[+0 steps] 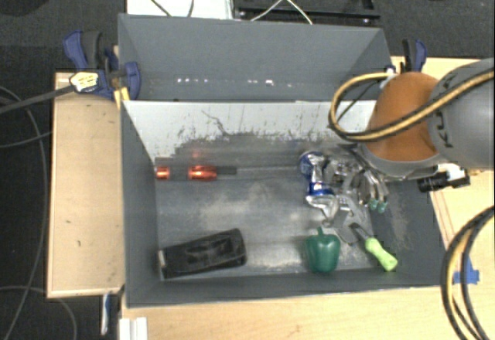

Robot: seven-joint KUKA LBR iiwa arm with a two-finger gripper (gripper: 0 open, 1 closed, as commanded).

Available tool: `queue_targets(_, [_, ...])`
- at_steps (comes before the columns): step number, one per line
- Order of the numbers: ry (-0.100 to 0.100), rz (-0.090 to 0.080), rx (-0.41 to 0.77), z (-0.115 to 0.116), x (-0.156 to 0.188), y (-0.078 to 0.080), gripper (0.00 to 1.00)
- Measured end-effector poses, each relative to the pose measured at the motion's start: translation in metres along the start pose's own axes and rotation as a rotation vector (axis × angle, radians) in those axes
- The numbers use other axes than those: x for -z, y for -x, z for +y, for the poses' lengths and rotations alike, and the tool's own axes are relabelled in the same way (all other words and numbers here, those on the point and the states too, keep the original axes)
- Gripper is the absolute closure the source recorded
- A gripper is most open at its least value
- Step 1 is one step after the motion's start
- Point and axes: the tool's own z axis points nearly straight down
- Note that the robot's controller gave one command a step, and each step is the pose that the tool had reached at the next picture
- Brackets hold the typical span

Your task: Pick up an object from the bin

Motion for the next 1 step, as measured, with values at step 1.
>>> queue_targets(1, [-0.004, -0.010, 0.277, -0.0091, -0.0101, 0.0163, 0.00])
